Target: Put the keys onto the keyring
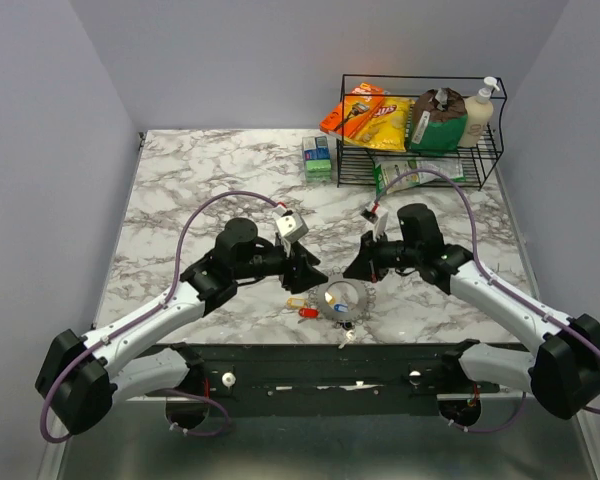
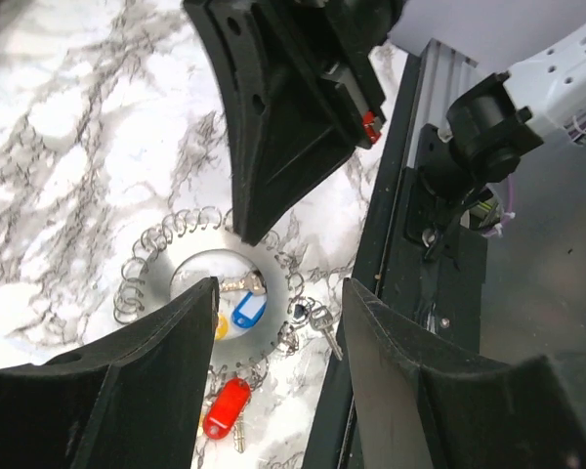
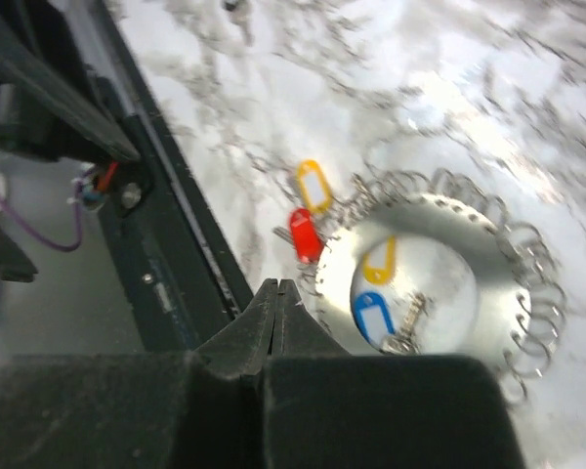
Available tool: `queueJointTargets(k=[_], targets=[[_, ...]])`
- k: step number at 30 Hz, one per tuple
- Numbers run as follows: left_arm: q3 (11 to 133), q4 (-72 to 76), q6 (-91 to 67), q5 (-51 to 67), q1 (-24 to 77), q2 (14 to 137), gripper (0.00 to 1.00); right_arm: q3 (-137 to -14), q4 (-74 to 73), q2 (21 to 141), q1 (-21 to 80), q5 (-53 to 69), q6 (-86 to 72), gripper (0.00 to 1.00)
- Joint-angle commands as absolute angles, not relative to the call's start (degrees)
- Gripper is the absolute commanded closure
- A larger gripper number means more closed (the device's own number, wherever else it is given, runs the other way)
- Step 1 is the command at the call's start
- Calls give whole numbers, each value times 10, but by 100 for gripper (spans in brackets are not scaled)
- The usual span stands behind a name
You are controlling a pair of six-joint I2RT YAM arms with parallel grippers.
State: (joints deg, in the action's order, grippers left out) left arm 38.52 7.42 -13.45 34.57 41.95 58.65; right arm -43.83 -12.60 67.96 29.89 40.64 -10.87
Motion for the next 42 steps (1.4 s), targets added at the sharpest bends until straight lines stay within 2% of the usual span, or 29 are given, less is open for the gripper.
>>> queueJointTargets(k=[1, 6, 7, 10, 16, 23, 35, 42], targets=[[402, 40, -144, 317, 417, 634, 37, -384, -156, 641, 297, 245, -185, 95], [410, 40, -151, 334, 417, 682, 37, -340, -198, 619, 292, 189, -236, 80], [411, 41, -152, 335, 417, 686, 37, -331, -199, 614, 290, 185, -245, 72], [410, 47, -152, 332, 417, 698, 37, -300, -209, 589, 278, 184, -272, 61], [405, 52, -158, 325, 417, 720, 37, -251, -227, 551, 251, 185, -321, 43], [401, 70, -171, 325, 417, 735, 37, -229, -228, 546, 236, 201, -344, 41], [410, 65, -179, 323, 417, 761, 37, -308, -301, 583, 243, 166, -260, 47], [408, 62, -185, 321, 417, 761, 37, -355, -343, 641, 351, 76, -269, 46]])
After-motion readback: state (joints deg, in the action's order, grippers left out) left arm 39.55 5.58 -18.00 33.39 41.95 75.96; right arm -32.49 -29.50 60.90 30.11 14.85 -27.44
